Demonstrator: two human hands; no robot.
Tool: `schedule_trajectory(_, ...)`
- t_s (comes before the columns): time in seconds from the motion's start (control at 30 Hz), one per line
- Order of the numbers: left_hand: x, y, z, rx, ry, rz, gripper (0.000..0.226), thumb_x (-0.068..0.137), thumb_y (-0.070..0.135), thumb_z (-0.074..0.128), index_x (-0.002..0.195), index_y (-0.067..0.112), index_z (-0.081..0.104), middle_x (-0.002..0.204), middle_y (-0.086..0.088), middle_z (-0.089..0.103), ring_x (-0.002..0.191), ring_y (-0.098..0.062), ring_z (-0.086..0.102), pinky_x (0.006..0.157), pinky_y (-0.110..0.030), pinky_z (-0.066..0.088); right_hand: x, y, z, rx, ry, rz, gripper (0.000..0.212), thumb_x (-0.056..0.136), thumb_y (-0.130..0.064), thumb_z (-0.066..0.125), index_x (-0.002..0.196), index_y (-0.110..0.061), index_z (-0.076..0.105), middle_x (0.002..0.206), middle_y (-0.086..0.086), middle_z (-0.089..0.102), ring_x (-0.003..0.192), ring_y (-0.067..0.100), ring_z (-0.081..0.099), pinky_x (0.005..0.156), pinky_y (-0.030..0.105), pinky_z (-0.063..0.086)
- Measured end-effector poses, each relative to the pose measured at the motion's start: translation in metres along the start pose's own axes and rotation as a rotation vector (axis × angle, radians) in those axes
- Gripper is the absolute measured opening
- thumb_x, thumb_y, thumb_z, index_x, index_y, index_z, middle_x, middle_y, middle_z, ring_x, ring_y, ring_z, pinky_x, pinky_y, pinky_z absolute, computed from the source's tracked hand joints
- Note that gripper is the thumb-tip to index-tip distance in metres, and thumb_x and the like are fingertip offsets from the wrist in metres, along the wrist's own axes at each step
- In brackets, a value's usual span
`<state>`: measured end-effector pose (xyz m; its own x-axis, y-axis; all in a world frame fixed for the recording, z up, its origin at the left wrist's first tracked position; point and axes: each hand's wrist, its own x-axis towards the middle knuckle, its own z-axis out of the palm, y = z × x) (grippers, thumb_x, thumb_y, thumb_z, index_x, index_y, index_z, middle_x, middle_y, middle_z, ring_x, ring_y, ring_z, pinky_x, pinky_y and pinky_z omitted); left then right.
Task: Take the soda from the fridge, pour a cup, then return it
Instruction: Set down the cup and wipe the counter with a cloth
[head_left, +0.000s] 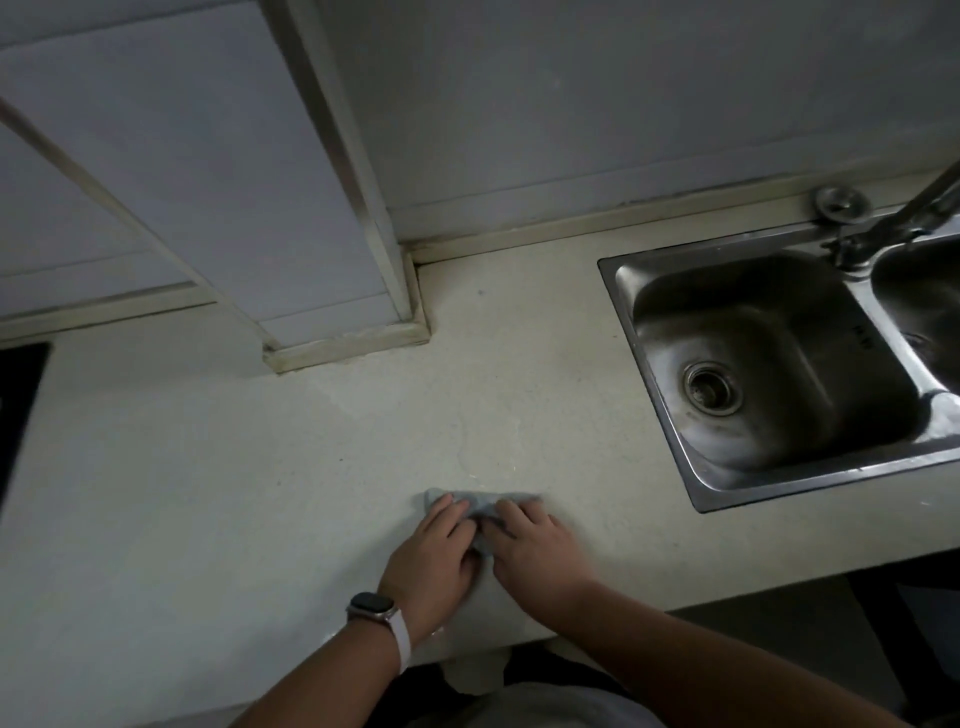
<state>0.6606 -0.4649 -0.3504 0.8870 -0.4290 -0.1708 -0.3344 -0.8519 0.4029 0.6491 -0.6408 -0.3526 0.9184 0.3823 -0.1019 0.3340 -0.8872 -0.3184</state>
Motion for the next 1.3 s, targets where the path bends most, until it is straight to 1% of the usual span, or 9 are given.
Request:
schedule_trajectory(0.1,0.007,-0.012,-0.005,0.007,0.021,0.034,0.037,0.085,0.020,0.044,0.109,0.011,0.070,0.133,-0.007,0.061,0.132,-0.027,0.049,0.102,-0.037,0.046,0.011,-0.002,0.001,0.006,-0.019,0.005,0.046,0.065,-0.031,0.076,0.109,-0.027,0.068,0.107,0.000,0.062,0.087,0.021,0.062,0.068,0.029,0.057)
schedule_trajectory(0.27,0.029,-0.027,-0.022,0.109,0.000,0.100,0.046,0.070,0.002,0.075,0.114,0.012,0.070,0.128,-0.006,0.065,0.128,-0.028,0.054,0.103,-0.038,0.046,0.031,-0.010,0.002,0.013,-0.014,0.050,0.043,0.071,-0.024,0.072,0.113,-0.019,0.066,0.108,0.005,0.060,0.089,0.024,0.060,0.070,0.032,0.057)
schedule_trajectory(0.43,0.047,-0.034,-0.037,0.168,-0.027,0.130,0.053,0.059,0.006,0.084,0.110,0.012,0.072,0.121,-0.004,0.070,0.121,-0.026,0.060,0.093,-0.038,0.055,0.048,-0.019,0.002,0.004,-0.017,0.105,0.045,0.066,-0.023,0.077,0.109,-0.016,0.067,0.101,0.006,0.058,0.082,0.025,0.059,0.061,0.031,0.056)
schedule_trajectory(0.57,0.062,-0.044,-0.041,0.197,-0.044,0.161,0.056,0.059,0.004,0.084,0.114,0.012,0.071,0.121,-0.004,0.069,0.121,-0.024,0.060,0.098,-0.035,0.048,0.060,-0.024,0.000,0.018,-0.002,0.171,0.040,0.068,-0.021,0.076,0.107,-0.015,0.067,0.099,0.007,0.058,0.080,0.025,0.057,0.059,0.032,0.055)
schedule_trajectory(0.87,0.106,-0.070,-0.048,0.133,-0.165,0.341,0.053,0.079,0.002,0.064,0.132,0.006,0.057,0.143,-0.011,0.052,0.141,-0.028,0.037,0.117,-0.042,0.028,0.079,-0.033,-0.003,0.043,0.007,0.315,0.039,0.085,-0.026,0.065,0.121,-0.012,0.059,0.109,0.010,0.057,0.088,0.026,0.056,0.070,0.034,0.055)
schedule_trajectory(1.0,0.124,-0.075,-0.050,0.149,-0.157,0.428,0.052,0.072,-0.008,0.060,0.123,0.003,0.063,0.134,-0.014,0.060,0.132,-0.033,0.048,0.112,-0.049,0.025,0.086,-0.033,-0.003,0.041,0.022,0.356,0.041,0.084,-0.026,0.062,0.121,-0.009,0.061,0.109,0.012,0.058,0.087,0.029,0.055,0.072,0.037,0.055)
schedule_trajectory(1.13,0.141,-0.077,-0.052,0.119,-0.159,0.492,0.054,0.076,0.005,0.030,0.115,0.004,0.067,0.129,-0.013,0.063,0.128,-0.033,0.052,0.108,-0.051,0.027,0.092,-0.030,-0.003,0.062,0.042,0.413,0.043,0.088,-0.026,0.056,0.127,-0.008,0.058,0.117,0.015,0.054,0.094,0.032,0.053,0.078,0.041,0.055)
schedule_trajectory(1.2,0.149,-0.077,-0.051,0.115,-0.168,0.526,0.054,0.076,0.007,0.029,0.113,0.003,0.068,0.128,-0.014,0.064,0.127,-0.033,0.053,0.110,-0.046,0.027,0.094,-0.028,-0.004,0.072,0.054,0.448,0.044,0.090,-0.027,0.055,0.130,-0.008,0.056,0.121,0.014,0.053,0.097,0.032,0.053,0.080,0.040,0.054)
schedule_trajectory(1.3,0.161,-0.074,-0.049,0.087,-0.177,0.568,0.046,0.075,-0.005,0.044,0.115,0.001,0.066,0.129,-0.017,0.062,0.128,-0.037,0.051,0.114,-0.043,0.024,0.096,-0.026,-0.006,0.064,0.079,0.504,0.048,0.084,-0.027,0.067,0.126,-0.007,0.059,0.117,0.015,0.056,0.092,0.030,0.056,0.072,0.038,0.056)
